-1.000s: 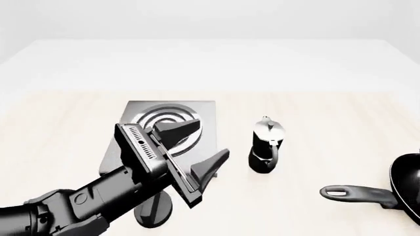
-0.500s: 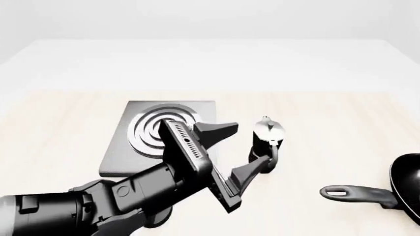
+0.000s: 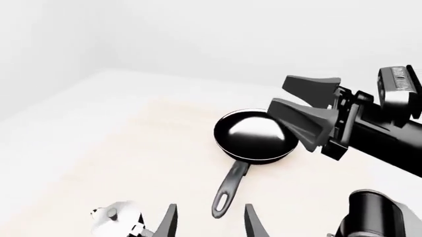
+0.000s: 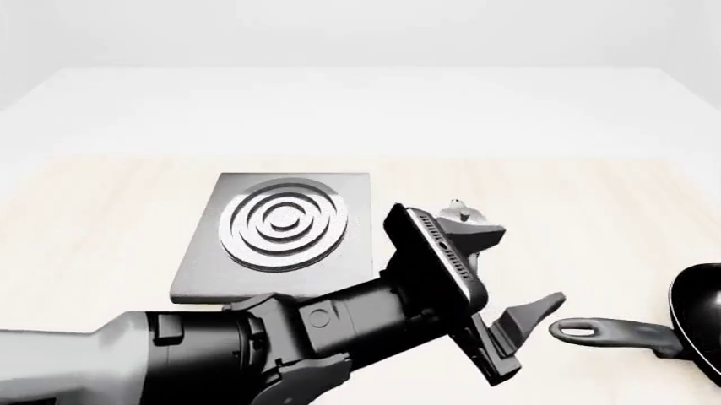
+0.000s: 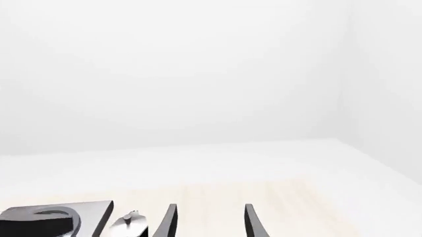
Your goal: Put the frying pan on the stove.
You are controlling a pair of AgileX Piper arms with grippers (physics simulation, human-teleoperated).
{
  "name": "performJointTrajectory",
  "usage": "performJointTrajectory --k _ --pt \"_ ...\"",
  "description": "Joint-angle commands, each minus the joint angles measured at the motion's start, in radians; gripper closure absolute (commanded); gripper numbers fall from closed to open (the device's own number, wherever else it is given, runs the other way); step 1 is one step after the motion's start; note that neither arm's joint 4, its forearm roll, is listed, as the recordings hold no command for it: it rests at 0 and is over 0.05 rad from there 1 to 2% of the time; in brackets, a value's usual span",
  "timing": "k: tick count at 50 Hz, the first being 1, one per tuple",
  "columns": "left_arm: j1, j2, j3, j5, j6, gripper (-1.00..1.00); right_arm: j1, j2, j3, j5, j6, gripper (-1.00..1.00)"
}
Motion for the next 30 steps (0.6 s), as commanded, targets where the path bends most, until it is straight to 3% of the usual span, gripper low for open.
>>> performJointTrajectory --k 1,30 --pt "-0.057 0.085 -0.108 0.063 0.004 -1.0 0.003 0.0 0.008 -0.006 -0.005 -1.0" --pt "-0.07 0.222 -0.29 0.149 -0.004 -1.0 0.011 0.0 -0.022 0.016 -0.007 -1.0"
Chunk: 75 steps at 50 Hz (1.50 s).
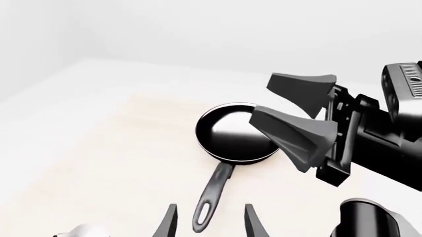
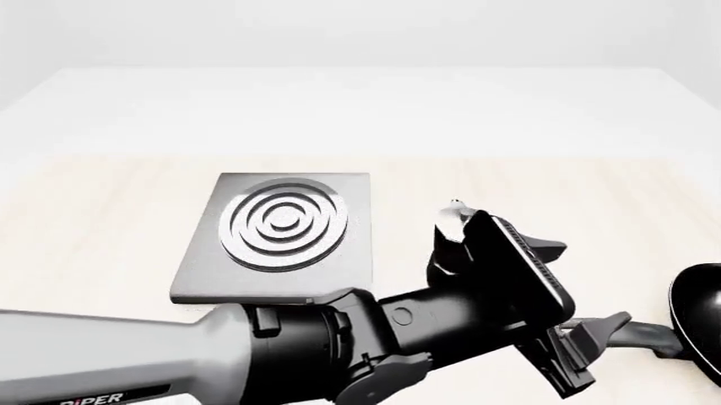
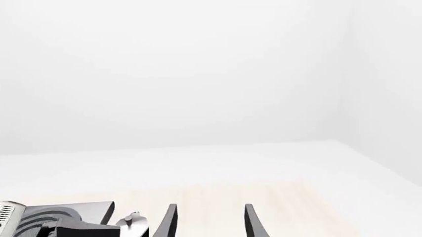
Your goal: Put the frying pan on the stove.
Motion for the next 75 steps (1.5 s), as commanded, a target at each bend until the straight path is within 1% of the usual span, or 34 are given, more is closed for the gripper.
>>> performJointTrajectory --k 1,6,8,12,24,27,28,30,33,37,43,45,54,57,58,61,75 --pt "-0.016 0.06 -0.083 0.041 -0.004 -1.0 0.006 0.0 -0.001 -0.001 -0.003 -1.0" --pt "-0.023 0.067 -0.093 0.047 -0.007 -1.0 0.006 0.0 0.005 -0.006 -0.003 -1.0" --pt "-0.03 0.093 -0.12 0.063 -0.009 -1.0 0.008 0.0 0.012 -0.012 -0.004 -1.0" --pt "-0.027 0.103 -0.132 0.067 -0.01 -1.0 0.009 0.0 0.011 -0.012 -0.004 -1.0" --pt "-0.006 0.163 -0.22 0.115 -0.01 -1.0 0.011 0.0 0.006 -0.007 -0.009 -1.0" --pt "-0.006 0.163 -0.22 0.115 -0.01 -1.0 0.011 0.0 0.006 -0.007 -0.009 -1.0" --pt "-0.003 0.166 -0.247 0.14 -0.008 -1.0 0.011 0.0 0.004 -0.006 -0.01 -1.0" --pt "0.001 0.169 -0.264 0.153 -0.005 -1.0 0.012 0.0 0.003 -0.004 -0.011 -1.0" --pt "0.002 0.17 -0.269 0.156 -0.005 -1.0 0.012 0.0 0.002 -0.003 -0.011 -1.0" --pt "0.002 0.188 -0.299 0.179 -0.001 -1.0 0.011 0.0 -0.017 0.016 -0.011 -1.0" --pt "-0.003 0.201 -0.316 0.19 -0.01 -1.0 0.009 0.0 -0.033 0.029 -0.01 -1.0" --pt "-0.001 0.212 -0.333 0.2 -0.021 -1.0 0.01 0.0 -0.034 0.03 -0.011 -1.0" --pt "0.007 0.25 -0.388 0.235 -0.029 -1.0 0.015 0.0 -0.027 0.027 -0.017 -1.0" --pt "0.007 0.25 -0.389 0.236 -0.029 -1.0 0.015 0.0 -0.027 0.027 -0.017 -1.0" --pt "0.003 0.266 -0.415 0.255 -0.037 -1.0 0.016 0.0 -0.018 0.018 -0.019 -1.0" --pt "0.007 0.282 -0.439 0.27 -0.044 -1.0 0.016 0.0 -0.013 0.012 -0.02 -1.0" --pt "0.012 0.351 -0.52 0.329 -0.063 -1.0 0.017 0.0 0.0 -0.001 -0.022 -1.0"
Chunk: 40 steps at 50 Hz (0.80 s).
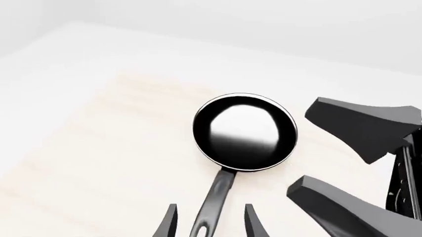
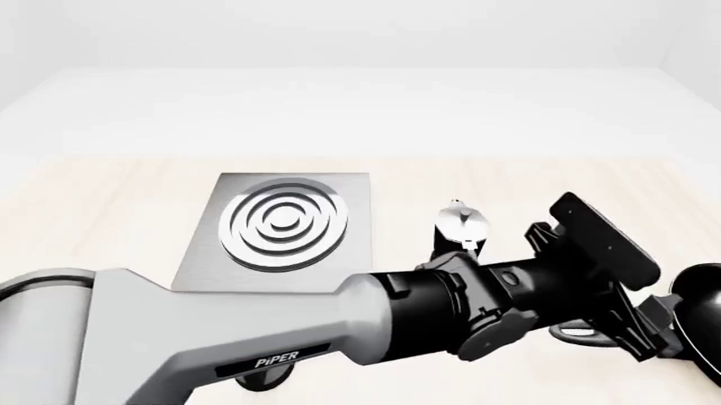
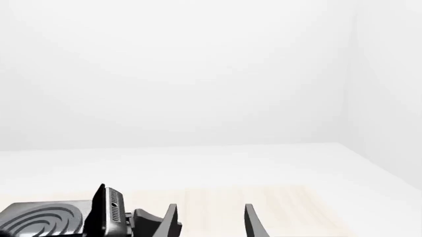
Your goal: Put the frying pan on the stove.
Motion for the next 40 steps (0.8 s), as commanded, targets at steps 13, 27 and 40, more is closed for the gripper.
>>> performJointTrajectory --k 13,27,40 --pt "0.009 0.135 -0.139 0.107 -0.034 -1.0 -0.001 0.0 -0.001 -0.002 0.001 -1.0" --pt "0.028 0.191 -0.229 0.175 -0.051 -1.0 -0.001 0.0 -0.018 0.009 0.003 -1.0" --pt "0.02 0.233 -0.295 0.224 -0.06 -1.0 -0.003 0.0 -0.029 0.017 0.004 -1.0"
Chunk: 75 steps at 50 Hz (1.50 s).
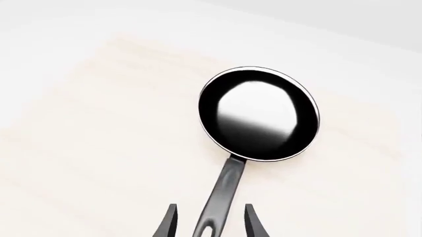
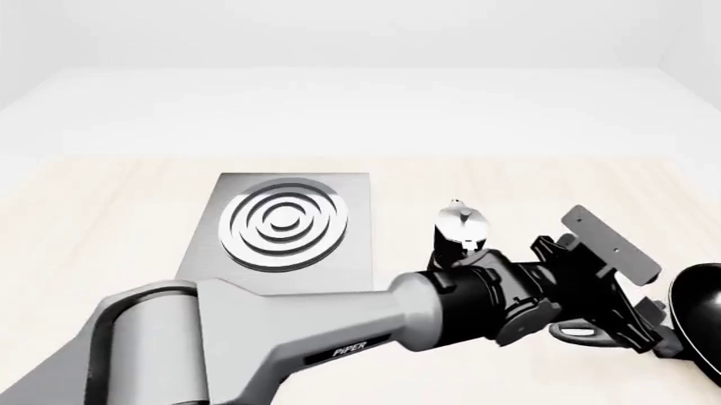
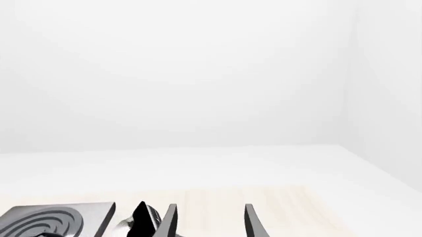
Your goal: Put the frying pan on the stove.
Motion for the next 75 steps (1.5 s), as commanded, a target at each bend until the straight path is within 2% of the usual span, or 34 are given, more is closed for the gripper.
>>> performJointTrajectory --k 1,29,54,61,75 --pt "-0.005 0.039 -0.056 0.045 -0.009 -1.0 -0.001 0.0 -0.009 0.007 0.001 -1.0" --pt "0.014 0.159 -0.21 0.175 -0.018 -1.0 -0.004 0.0 0.0 -0.003 0.005 -1.0" --pt "-0.018 0.18 -0.204 0.216 -0.019 -1.0 -0.004 0.0 -0.021 0.009 0.011 -1.0" --pt "-0.015 0.198 -0.227 0.233 -0.018 -1.0 -0.004 0.0 -0.023 0.01 0.011 -1.0" --pt "-0.026 0.2 -0.212 0.228 -0.044 -1.0 -0.001 0.0 -0.031 0.016 0.011 -1.0"
